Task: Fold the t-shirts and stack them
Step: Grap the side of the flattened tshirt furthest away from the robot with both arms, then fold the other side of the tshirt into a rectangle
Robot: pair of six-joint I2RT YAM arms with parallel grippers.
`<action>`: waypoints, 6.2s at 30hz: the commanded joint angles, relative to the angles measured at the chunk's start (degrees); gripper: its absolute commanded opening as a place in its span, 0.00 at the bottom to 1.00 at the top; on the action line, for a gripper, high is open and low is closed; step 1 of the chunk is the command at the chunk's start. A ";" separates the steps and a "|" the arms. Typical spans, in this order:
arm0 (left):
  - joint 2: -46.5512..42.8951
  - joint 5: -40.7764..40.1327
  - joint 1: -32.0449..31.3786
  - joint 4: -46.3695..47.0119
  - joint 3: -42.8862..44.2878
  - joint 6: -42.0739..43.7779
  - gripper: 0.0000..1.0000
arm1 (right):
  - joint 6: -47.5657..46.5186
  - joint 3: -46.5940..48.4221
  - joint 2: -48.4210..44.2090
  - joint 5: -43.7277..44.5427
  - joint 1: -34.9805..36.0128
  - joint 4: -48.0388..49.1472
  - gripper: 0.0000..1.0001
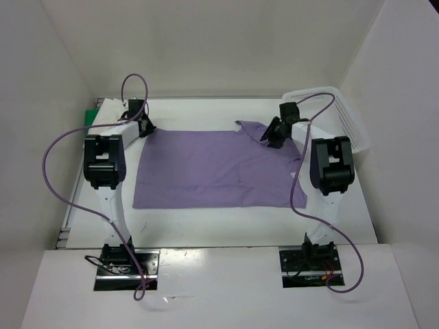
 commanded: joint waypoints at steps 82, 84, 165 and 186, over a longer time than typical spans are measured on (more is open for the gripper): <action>-48.19 2.71 9.80 -6.46 -39.48 -2.06 0.00 | -2.03 -27.39 -54.08 -3.13 -13.56 -26.74 0.00; -48.19 3.33 9.80 -7.77 -38.07 -2.59 0.00 | -2.03 -25.54 -54.09 -7.86 -13.56 -28.14 0.00; -50.21 14.84 -12.88 0.13 -47.56 -12.61 0.46 | -7.48 -15.08 -25.78 0.30 23.26 -26.13 0.01; -50.39 18.01 -8.83 -0.84 -42.55 -8.92 0.46 | -7.30 -15.33 -29.03 -1.21 16.07 -22.80 0.23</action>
